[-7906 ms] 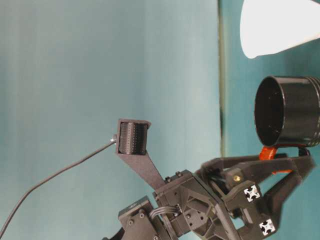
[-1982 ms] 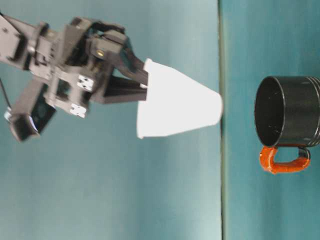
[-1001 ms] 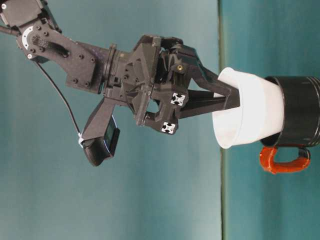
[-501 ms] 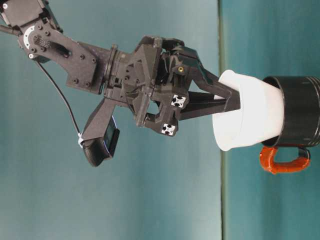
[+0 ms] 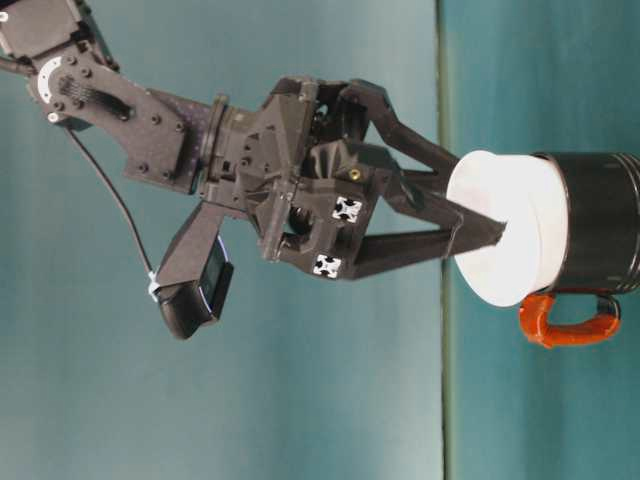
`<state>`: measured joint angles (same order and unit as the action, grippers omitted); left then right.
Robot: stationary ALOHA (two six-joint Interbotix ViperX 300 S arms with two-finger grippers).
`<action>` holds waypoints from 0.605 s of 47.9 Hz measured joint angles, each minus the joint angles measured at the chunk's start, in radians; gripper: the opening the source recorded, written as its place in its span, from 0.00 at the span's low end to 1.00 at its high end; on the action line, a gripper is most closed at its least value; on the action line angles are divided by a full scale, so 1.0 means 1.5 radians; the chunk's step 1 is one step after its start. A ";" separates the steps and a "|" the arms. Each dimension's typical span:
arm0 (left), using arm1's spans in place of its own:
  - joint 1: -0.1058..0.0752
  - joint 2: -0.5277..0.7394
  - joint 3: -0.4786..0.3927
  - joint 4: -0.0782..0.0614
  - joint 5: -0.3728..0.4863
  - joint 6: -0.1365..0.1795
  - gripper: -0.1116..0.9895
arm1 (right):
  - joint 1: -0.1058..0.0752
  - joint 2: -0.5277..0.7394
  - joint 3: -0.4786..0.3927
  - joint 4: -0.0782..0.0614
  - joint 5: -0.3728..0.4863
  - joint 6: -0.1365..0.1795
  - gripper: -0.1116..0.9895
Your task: Put the paper cup into the moved red handle cup holder.
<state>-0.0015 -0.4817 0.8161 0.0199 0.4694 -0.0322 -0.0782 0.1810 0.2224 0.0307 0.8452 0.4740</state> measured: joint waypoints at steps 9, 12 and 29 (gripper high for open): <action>0.000 0.001 0.000 -0.001 -0.001 -0.003 0.92 | 0.008 0.000 -0.005 0.000 0.018 0.000 0.84; 0.000 0.001 0.000 0.000 0.000 -0.006 0.92 | 0.008 0.000 -0.005 0.000 0.019 0.001 0.84; -0.001 -0.001 0.000 0.000 0.000 -0.010 0.92 | 0.009 -0.027 -0.006 -0.020 0.032 -0.018 0.84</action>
<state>-0.0031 -0.4832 0.8161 0.0199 0.4694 -0.0476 -0.0644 0.1411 0.2132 0.0000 0.8928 0.4464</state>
